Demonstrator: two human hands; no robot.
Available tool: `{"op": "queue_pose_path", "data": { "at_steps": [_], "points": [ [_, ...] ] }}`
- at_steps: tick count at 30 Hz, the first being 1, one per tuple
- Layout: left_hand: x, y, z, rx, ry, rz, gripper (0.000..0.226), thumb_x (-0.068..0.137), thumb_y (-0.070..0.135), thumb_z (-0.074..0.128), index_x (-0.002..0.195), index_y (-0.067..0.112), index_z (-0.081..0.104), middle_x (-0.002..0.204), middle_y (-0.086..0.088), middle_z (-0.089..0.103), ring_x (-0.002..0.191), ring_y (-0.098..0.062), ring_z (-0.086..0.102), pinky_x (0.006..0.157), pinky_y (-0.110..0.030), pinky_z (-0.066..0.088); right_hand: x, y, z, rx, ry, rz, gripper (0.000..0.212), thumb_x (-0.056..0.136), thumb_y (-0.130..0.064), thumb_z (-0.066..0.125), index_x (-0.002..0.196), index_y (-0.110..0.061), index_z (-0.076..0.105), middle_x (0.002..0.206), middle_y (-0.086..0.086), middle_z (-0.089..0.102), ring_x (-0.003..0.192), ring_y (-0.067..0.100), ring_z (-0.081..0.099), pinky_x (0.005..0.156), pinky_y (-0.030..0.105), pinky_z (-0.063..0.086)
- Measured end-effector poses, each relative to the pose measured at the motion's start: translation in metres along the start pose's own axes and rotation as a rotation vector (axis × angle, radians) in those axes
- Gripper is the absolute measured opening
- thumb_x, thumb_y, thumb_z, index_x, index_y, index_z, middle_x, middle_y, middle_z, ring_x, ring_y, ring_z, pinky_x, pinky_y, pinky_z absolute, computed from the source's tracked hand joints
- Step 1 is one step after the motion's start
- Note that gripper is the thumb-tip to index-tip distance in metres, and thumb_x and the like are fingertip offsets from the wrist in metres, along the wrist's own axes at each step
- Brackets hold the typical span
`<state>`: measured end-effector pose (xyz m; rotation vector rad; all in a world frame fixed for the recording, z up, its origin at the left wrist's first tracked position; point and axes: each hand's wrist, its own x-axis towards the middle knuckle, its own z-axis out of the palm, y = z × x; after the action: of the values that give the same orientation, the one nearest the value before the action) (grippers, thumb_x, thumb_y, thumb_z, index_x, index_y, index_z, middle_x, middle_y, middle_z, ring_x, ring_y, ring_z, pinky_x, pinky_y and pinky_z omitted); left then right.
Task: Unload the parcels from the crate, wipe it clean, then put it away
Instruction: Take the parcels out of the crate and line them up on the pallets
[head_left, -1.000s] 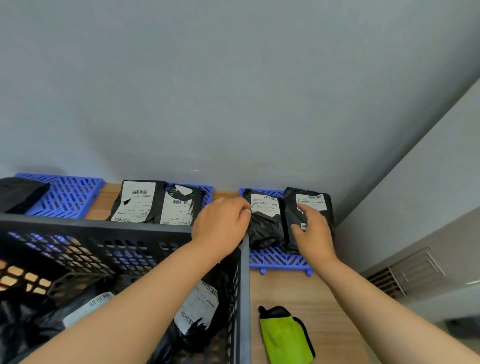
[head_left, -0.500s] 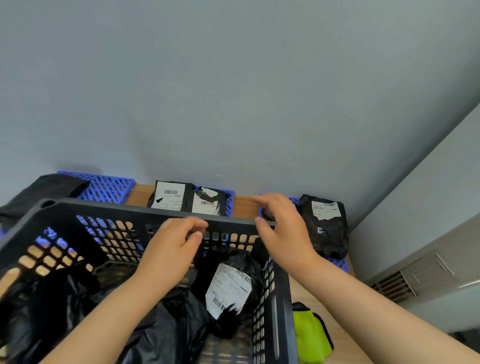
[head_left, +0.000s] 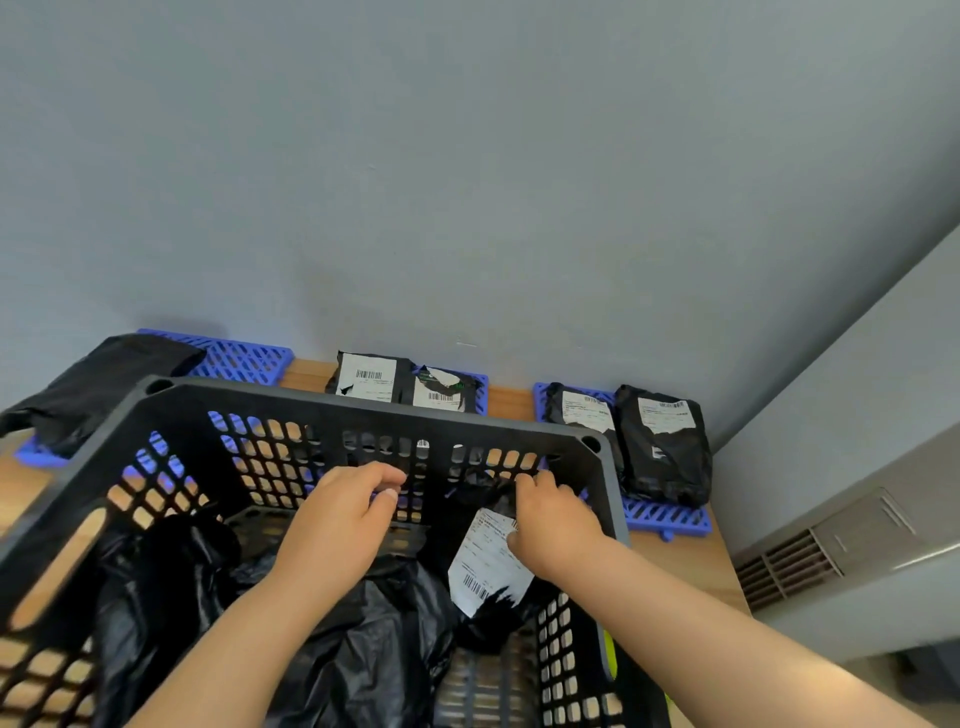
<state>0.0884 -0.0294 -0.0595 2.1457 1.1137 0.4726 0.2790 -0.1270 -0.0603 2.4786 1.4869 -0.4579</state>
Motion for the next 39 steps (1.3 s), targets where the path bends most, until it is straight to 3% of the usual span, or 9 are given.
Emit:
{"op": "queue_pose_path", "data": {
  "at_steps": [6,10,13,20,24,29,32,37,39],
  "points": [
    [0.002,0.004,0.0,0.023,-0.003,0.032,0.026,0.097,0.022,0.043,0.118,0.028,0.059,0.1,0.012,0.05,0.111,-0.007,0.047,0.088,-0.025,0.041,0.007,-0.003,0.009,0.043,-0.142,0.033,0.07,0.089,-0.031,0.057,0.142,-0.004,0.019,0.141,0.021,0.031,0.119,0.037,0.045,0.092,0.039,0.041],
    [-0.001,0.006,0.003,0.03,-0.042,0.08,0.028,0.097,0.022,0.043,0.12,0.028,0.058,0.105,0.013,0.053,0.115,-0.005,0.045,0.09,-0.023,0.041,0.004,-0.002,0.008,0.103,-0.092,0.015,0.056,0.088,-0.026,0.059,0.13,-0.004,0.03,0.111,0.014,0.047,0.093,0.027,0.047,0.07,0.031,0.039],
    [-0.001,0.004,0.004,0.03,-0.054,0.084,0.028,0.097,0.024,0.043,0.121,0.029,0.057,0.11,0.012,0.056,0.114,-0.003,0.045,0.09,-0.022,0.041,0.0,-0.004,0.007,0.104,-0.042,-0.011,0.052,0.089,-0.02,0.056,0.129,-0.003,0.029,0.087,0.008,0.045,0.08,0.025,0.043,0.055,0.031,0.033],
    [0.001,0.002,0.005,0.063,-0.079,0.061,0.028,0.097,0.025,0.044,0.122,0.031,0.056,0.1,0.016,0.048,0.105,-0.004,0.049,0.084,-0.02,0.042,-0.004,-0.007,0.001,0.07,-0.059,-0.109,0.065,0.088,-0.024,0.058,0.14,-0.006,0.025,0.098,0.011,0.056,0.085,0.029,0.053,0.072,0.032,0.034],
    [0.002,0.0,0.006,0.068,-0.112,0.049,0.033,0.095,0.023,0.05,0.126,0.03,0.053,0.104,0.019,0.052,0.102,-0.001,0.045,0.081,-0.016,0.039,-0.001,-0.009,-0.003,0.25,0.035,-0.069,0.051,0.078,-0.021,0.059,0.124,-0.009,0.04,0.093,0.006,0.054,0.082,0.027,0.051,0.07,0.031,0.032],
    [0.003,0.0,0.006,0.061,-0.117,0.002,0.063,0.087,0.033,0.063,0.143,0.028,0.033,0.135,0.012,0.048,0.129,-0.008,0.037,0.1,-0.028,0.038,-0.003,-0.004,-0.024,0.552,0.148,-0.061,0.051,0.072,-0.022,0.066,0.118,-0.02,0.046,0.109,0.003,0.06,0.092,0.018,0.058,0.08,0.034,0.049],
    [0.002,0.0,0.006,0.041,-0.103,-0.023,0.083,0.081,0.04,0.069,0.148,0.026,0.022,0.144,0.009,0.04,0.134,-0.012,0.035,0.107,-0.033,0.036,-0.009,-0.002,-0.044,0.678,0.154,-0.098,0.044,0.074,-0.017,0.065,0.113,-0.023,0.046,0.107,0.002,0.061,0.065,0.015,0.053,0.06,0.032,0.045],
    [0.002,0.006,0.002,-0.136,-0.098,-0.065,0.09,0.073,0.039,0.076,0.146,0.028,0.025,0.14,0.009,0.044,0.127,-0.012,0.042,0.103,-0.033,0.039,-0.012,0.002,-0.073,0.957,0.131,-0.123,0.043,0.075,-0.011,0.067,0.112,-0.02,0.049,0.112,0.0,0.058,0.068,0.01,0.057,0.055,0.02,0.044],
    [0.002,0.008,-0.001,-0.239,-0.105,-0.11,0.087,0.072,0.035,0.078,0.144,0.029,0.028,0.127,0.012,0.049,0.114,-0.01,0.048,0.094,-0.03,0.044,-0.013,0.004,-0.079,1.046,0.12,-0.12,0.039,0.075,-0.009,0.069,0.107,-0.021,0.051,0.106,0.0,0.062,0.075,0.017,0.06,0.064,0.031,0.05]
  ]
}}
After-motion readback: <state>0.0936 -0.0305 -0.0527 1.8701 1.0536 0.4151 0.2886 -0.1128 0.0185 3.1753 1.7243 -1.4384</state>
